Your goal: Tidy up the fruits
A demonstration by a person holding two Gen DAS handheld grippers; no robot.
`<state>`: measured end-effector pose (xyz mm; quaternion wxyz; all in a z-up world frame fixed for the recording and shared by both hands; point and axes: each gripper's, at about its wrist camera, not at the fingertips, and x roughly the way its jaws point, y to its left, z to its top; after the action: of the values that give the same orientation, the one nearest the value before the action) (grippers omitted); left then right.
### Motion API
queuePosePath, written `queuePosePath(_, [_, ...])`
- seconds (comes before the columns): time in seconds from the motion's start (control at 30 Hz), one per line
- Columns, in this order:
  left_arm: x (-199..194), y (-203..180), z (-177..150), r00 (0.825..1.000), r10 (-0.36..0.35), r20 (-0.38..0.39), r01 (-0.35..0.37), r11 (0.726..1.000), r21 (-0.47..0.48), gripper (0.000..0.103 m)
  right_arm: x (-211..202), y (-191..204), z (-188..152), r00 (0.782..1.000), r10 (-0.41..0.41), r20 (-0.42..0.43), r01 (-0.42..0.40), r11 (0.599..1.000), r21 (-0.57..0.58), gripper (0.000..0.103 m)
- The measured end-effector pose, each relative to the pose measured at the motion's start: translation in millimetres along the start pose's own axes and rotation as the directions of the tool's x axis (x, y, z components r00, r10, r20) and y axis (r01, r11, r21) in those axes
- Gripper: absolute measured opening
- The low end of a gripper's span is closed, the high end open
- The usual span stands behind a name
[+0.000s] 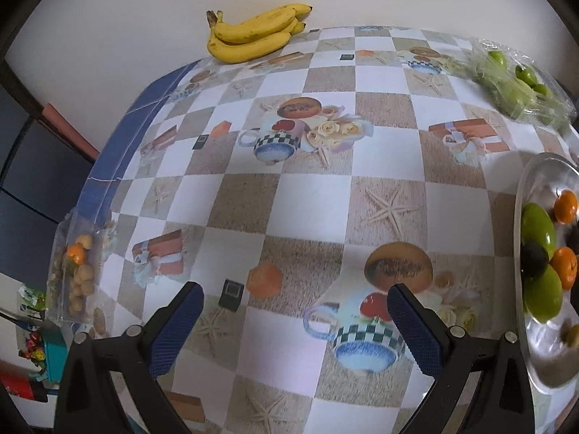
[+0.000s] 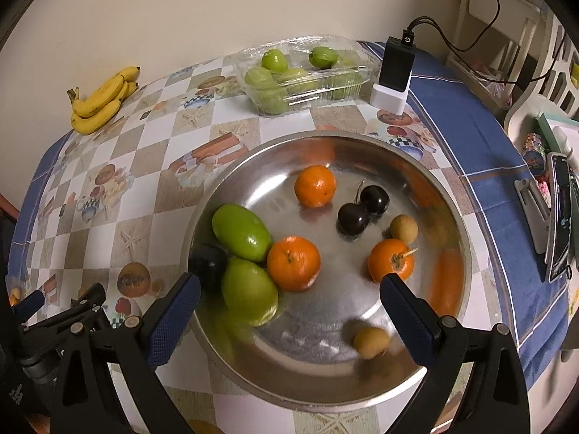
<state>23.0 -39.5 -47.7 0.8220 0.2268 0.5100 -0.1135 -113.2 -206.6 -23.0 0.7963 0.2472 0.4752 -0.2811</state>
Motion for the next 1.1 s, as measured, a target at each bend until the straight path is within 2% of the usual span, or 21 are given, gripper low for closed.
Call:
queuePosePath(0.2, [-9.2,3.2,-6.5,1.000,-0.014,-0.001,0.014,1.000,-0.011,0.103,-9.6,-0.5,-6.6,1.000,-0.003,0.007,0.003,1.000,-0.008,0.100])
queuePosePath(0.3, [-11.9,4.2,-9.8,0.997,-0.077,-0.016,0.077,0.997,-0.019,0.103,-14.8,0.4,-9.8,1.000,-0.018,0.014,0.019,1.000,-0.017,0.100])
queuePosePath(0.43, [-19.0,0.2,-13.7,0.998,-0.068,-0.004,0.068,0.998,0.007,0.103,-20.6,-0.7,-14.6,1.000,-0.023,0.017,0.023,1.000,-0.017,0.100])
queuePosePath(0.6, [-31.8,5.8,-18.0,0.997,-0.078,0.015,0.078,0.997,-0.005,0.103,-26.0,-4.2,-20.0,0.999,-0.035,0.013,0.035,0.999,-0.008,0.100])
queuePosePath(0.7, [-41.0,10.1,-21.3,0.994,-0.107,0.027,0.108,0.994,-0.016,0.103,-34.2,-7.1,-22.7,0.999,-0.023,0.032,0.023,1.000,0.004,0.100])
queuePosePath(1.1, [-72.6,28.0,-27.9,0.989,-0.114,0.099,0.121,0.991,-0.061,0.103,-63.2,-2.7,-28.9,0.994,-0.027,0.105,0.029,0.999,-0.015,0.100])
